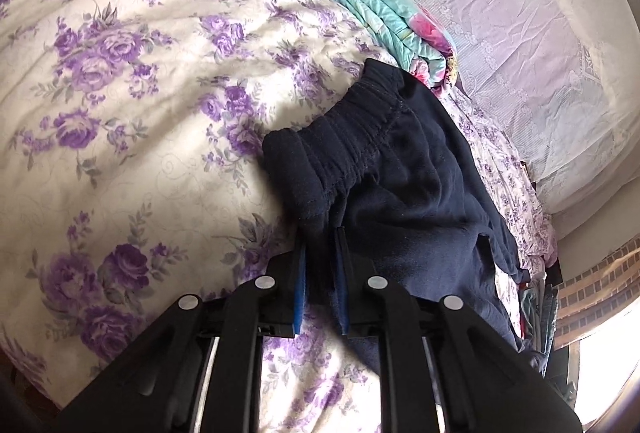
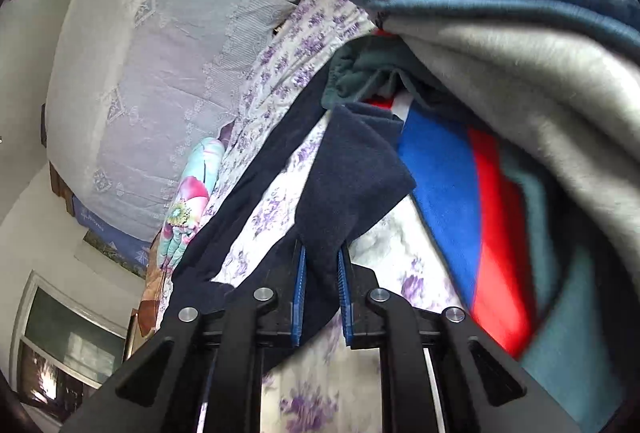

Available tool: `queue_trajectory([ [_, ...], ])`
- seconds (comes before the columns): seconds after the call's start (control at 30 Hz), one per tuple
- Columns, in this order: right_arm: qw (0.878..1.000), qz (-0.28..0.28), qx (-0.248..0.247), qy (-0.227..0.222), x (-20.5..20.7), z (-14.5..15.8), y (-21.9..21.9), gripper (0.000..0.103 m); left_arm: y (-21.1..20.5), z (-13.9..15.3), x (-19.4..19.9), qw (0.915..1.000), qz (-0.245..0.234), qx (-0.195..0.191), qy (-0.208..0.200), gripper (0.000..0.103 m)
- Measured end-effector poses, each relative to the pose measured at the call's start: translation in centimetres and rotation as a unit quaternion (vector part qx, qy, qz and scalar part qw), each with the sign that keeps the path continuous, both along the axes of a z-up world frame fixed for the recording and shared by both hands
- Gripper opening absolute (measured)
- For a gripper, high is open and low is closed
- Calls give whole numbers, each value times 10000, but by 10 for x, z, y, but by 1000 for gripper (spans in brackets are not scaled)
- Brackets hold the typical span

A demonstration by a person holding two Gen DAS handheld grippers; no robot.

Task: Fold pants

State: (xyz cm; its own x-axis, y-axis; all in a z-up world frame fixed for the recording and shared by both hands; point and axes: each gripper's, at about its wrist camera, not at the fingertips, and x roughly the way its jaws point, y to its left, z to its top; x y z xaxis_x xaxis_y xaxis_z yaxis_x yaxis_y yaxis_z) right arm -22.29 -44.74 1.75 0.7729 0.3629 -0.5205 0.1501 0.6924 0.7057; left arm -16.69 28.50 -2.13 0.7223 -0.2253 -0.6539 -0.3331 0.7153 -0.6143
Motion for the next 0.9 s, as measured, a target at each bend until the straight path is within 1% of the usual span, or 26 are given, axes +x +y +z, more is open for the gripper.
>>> queue_trajectory([
  [0.03,9998,50,-122,170,-9,4,-4,15,0,1,0,10000,-15,6,2,13],
  [0.07,9986,67,-254,466,-14,2,-8,16,0,2,0,10000,-44,24,19,13],
  [0.1,9950,61,-414,903,-17,-6,-12,17,0,3,0,9999,-77,49,44,13],
  [0.13,9882,-32,-663,1379,-20,-14,-17,28,-1,3,-1,9999,-100,82,79,13],
  [0.17,9879,-71,-607,1425,-25,-16,-21,32,-2,3,-2,9998,-112,130,125,13],
  [0.2,9895,-194,-552,1323,-32,-11,-24,32,-2,5,-5,9997,-117,171,154,13],
  [0.23,9894,-411,-727,1192,-39,1,-24,34,-2,7,-8,9996,-118,207,154,13],
  [0.3,9852,-619,-1433,712,-45,30,-13,43,-2,16,-18,9993,-119,334,77,12],
  [0.33,9813,-562,-1744,587,-42,39,-4,51,-2,22,-23,9990,-104,444,20,12],
  [0.4,9748,-340,-2159,449,-27,50,16,51,-6,38,-31,9970,-95,750,-151,11],
  [0.43,9722,-162,-2312,332,-19,52,29,51,-11,46,-33,9957,-159,880,-241,11],
  [0.5,9674,273,-2511,206,5,53,50,55,-25,57,-27,9935,-414,1002,-354,12],
  [0.53,9644,508,-2585,237,21,49,58,60,-35,62,-19,9919,-605,1052,-379,13],
  [0.57,9612,678,-2654,333,38,45,63,61,-44,65,-9,9903,-758,1100,-389,16],
  [0.6,9587,855,-2662,513,55,36,66,61,-54,68,2,9884,-896,1158,-399,22],
  [0.63,9575,1106,-2562,724,70,27,71,61,-63,70,15,9858,-1031,1257,-415,27],
  [0.67,9556,1425,-2400,947,85,14,75,61,-70,71,26,9833,-1118,1370,-432,37],
  [0.7,9509,1644,-2330,1204,100,-2,75,61,-77,69,39,9802,-1193,1524,-411,50],
  [0.73,9452,1694,-2407,1413,108,-17,76,61,-81,64,56,9767,-1265,1704,-326,55],
  [0.77,9472,1702,-2452,1173,110,-18,74,62,-82,57,68,9745,-1205,1885,-195,58],
  [0.8,9462,1712,-2447,1246,116,-17,72,61,-79,45,81,9737,-1031,2033,52,57],
  [0.83,9492,1647,-2331,1324,117,-14,68,61,-71,28,95,9742,-858,2049,404,55],
  [0.87,9508,1531,-2299,1402,118,-8,66,61,-65,18,104,9771,-864,1868,532,54],
  [0.9,9503,1454,-2371,1401,118,0,65,61,-60,18,103,9795,-828,1795,393,53],
])
